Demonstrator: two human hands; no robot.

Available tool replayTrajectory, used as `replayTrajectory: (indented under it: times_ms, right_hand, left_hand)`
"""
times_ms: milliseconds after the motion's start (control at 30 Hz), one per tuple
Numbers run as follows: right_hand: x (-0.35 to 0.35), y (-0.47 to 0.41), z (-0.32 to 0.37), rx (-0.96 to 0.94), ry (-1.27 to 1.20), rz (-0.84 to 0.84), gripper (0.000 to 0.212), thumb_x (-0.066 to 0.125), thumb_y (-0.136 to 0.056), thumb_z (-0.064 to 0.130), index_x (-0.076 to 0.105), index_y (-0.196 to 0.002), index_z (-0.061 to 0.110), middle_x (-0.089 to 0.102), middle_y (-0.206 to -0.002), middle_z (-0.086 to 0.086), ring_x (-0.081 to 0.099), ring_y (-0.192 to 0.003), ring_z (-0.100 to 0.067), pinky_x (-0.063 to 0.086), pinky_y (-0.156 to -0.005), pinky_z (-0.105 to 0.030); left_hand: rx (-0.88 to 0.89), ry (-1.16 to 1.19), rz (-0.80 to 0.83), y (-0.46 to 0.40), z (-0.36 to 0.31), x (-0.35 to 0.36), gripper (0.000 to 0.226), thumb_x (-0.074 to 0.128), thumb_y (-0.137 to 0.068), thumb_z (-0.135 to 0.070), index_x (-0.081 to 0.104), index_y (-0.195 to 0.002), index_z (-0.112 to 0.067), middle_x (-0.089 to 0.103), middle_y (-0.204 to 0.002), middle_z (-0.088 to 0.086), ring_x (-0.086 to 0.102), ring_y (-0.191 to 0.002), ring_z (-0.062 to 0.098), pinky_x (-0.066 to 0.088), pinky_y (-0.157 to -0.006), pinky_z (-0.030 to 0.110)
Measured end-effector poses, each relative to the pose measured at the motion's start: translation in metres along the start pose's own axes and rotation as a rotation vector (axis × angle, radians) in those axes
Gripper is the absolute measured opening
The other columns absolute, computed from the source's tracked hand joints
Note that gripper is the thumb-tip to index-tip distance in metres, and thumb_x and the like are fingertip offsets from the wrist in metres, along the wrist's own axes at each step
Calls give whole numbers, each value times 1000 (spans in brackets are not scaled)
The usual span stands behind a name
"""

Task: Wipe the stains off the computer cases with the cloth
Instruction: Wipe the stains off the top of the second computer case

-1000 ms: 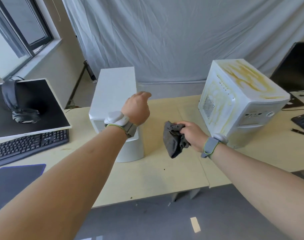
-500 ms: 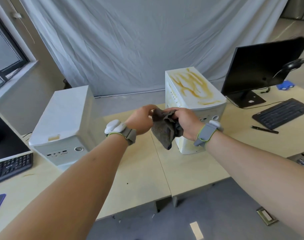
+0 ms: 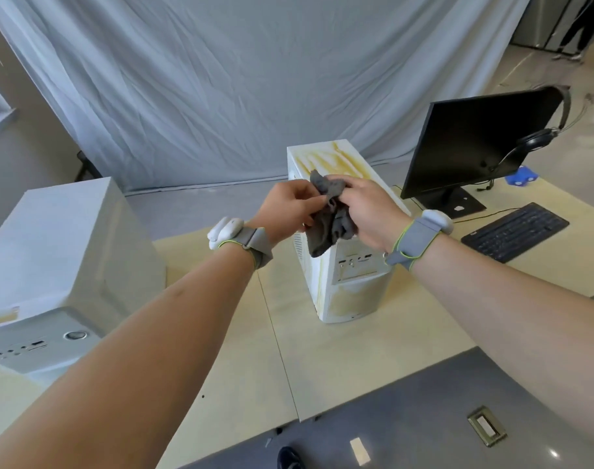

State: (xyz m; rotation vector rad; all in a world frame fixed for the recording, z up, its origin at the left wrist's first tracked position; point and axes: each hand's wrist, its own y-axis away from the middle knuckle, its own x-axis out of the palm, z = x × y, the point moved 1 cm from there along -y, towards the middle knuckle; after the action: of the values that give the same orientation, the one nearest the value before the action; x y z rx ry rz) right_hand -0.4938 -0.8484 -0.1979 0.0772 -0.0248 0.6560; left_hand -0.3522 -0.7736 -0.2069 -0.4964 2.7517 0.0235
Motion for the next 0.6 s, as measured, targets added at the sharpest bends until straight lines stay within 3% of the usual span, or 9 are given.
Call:
replayTrajectory:
  times_ms: [67, 133, 233, 300, 367, 433, 500, 600]
  right_hand:
    - [-1, -11, 6, -30, 112, 7, 33, 45, -98, -1, 72, -114, 9, 63, -67, -4, 49, -42, -14, 33, -39, -19]
    - [0, -27, 11, -52, 218, 34, 34, 48, -96, 1, 75, -102, 20, 65, -75, -4, 53, -49, -14, 38, -42, -20]
    - [8, -43, 12, -162, 341, 71, 33, 56, -94, 4, 74, -110, 28, 73, -97, 7, 68, -82, -10, 56, -70, -24]
    - [18, -50, 10, -220, 396, 153, 33, 62, -92, 7, 71, -117, 27, 73, -94, 10, 68, -77, -7, 57, -66, -26]
    - [28, -52, 3, -243, 426, 217, 38, 71, -86, 10, 70, -118, 28, 74, -99, 7, 69, -77, -7, 55, -65, -23]
    - [32, -60, -2, -228, 413, 320, 59, 82, -76, 17, 64, -132, 23, 71, -116, 5, 69, -96, -7, 55, -79, -23]
    - [29, -62, -6, -191, 359, 359, 70, 86, -74, 17, 58, -139, 15, 68, -124, 4, 64, -115, -5, 52, -97, -26]
    - [29, -68, -7, -176, 364, 351, 51, 85, -79, 20, 67, -126, 11, 74, -111, 1, 70, -104, -9, 55, -99, -35]
  left_hand:
    - [-28, 75, -3, -11, -1, -8, 11, 65, -94, -11, 61, -85, -6, 63, -77, 11, 61, -70, 24, 51, -56, 29]
    - [-83, 178, -50, -25, -1, -21, 7, 60, -95, -7, 60, -88, -7, 66, -83, 14, 66, -76, 28, 56, -63, 36]
    - [-198, 245, -45, -35, 3, -40, 21, 59, -98, -23, 65, -95, -4, 71, -90, 16, 70, -79, 34, 60, -69, 44]
    - [-254, 216, 47, -40, 5, -48, 36, 60, -98, -37, 72, -106, -5, 73, -91, 14, 71, -79, 31, 61, -72, 42]
    - [-250, 248, 92, -41, 8, -58, 33, 60, -100, -29, 71, -117, -3, 74, -102, 17, 71, -88, 31, 60, -77, 43]
    - [-234, 306, 39, -40, 16, -71, 32, 56, -102, -20, 65, -126, -1, 71, -117, 22, 70, -97, 32, 59, -79, 43]
    - [-241, 352, 2, -33, 22, -78, 34, 54, -102, -17, 60, -130, 2, 70, -116, 21, 69, -98, 33, 59, -79, 43]
    - [-245, 425, -72, -20, 33, -77, 28, 54, -101, -15, 66, -119, 3, 68, -107, 19, 66, -97, 34, 56, -90, 47]
